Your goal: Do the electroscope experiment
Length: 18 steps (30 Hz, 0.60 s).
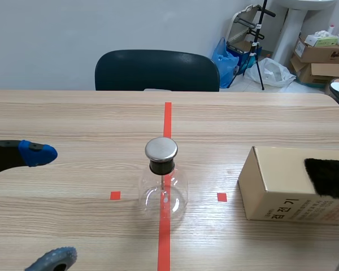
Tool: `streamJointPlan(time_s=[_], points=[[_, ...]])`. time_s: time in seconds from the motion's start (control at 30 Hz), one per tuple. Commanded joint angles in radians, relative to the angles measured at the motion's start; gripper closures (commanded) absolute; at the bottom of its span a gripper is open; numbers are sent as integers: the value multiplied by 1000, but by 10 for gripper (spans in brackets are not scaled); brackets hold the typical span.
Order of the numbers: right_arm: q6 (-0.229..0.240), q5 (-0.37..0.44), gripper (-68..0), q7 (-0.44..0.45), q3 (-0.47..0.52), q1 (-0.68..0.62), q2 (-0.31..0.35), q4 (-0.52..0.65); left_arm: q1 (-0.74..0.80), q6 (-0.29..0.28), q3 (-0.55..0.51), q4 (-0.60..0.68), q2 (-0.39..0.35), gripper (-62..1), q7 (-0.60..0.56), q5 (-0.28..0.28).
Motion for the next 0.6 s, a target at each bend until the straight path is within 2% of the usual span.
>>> streamJointPlan(time_s=[0.0, 0.03, 0.07, 0.1, 0.17, 0.2, 0.23, 0.3, 0.33, 0.37, 0.43, 0.47, 0.5, 0.57], points=[[-55, -25, -9, 219, 0, 2, 22, 6, -8, -1, 7, 5, 0, -623, -10, -13], [-55, -21, -9, 309, 0, 2, 21, 6, -9, -1, 7, 5, 0, -623, -10, -13], [-55, -10, -9, 332, 0, 2, 18, 6, -10, -1, 7, 5, 0, -623, -8, -13], [-55, 8, -9, 275, 2, -2, 13, 6, -11, -1, 7, 5, 0, -623, -5, -13], [-55, -5, -9, 92, 13, -5, 8, 6, -12, -1, 7, 5, 0, -623, -3, -13], [-55, -28, -9, 84, 16, -5, 8, 6, -12, -1, 7, 5, 0, -623, -3, -13], [-55, -48, -9, 150, 16, -3, 10, 6, -12, -1, 7, 5, 0, -623, -3, -13], [-55, -50, -9, 337, 16, 5, 11, 6, -12, -1, 7, 5, 0, -623, -3, -13], [-55, -49, -9, 358, 16, 7, 9, 6, -12, -1, 7, 5, 0, -623, -3, -13], [-55, -42, -9, 312, 16, 6, 7, 6, -12, -1, 7, 5, 0, -623, -2, -13], [-55, -40, -9, 169, 16, 1, 8, 6, -12, -1, 7, 5, 0, -623, -3, -13], [-55, -48, -9, 153, 18, 1, 8, 5, -12, -1, 7, 5, 0, -623, -2, -13], [-55, -60, -9, 190, 19, 2, 8, 5, -12, -1, 7, 5, 0, -623, -2, -13], [-55, -64, -9, 336, 18, 10, 8, 6, -12, -1, 7, 5, 0, -623, -2, -13]])
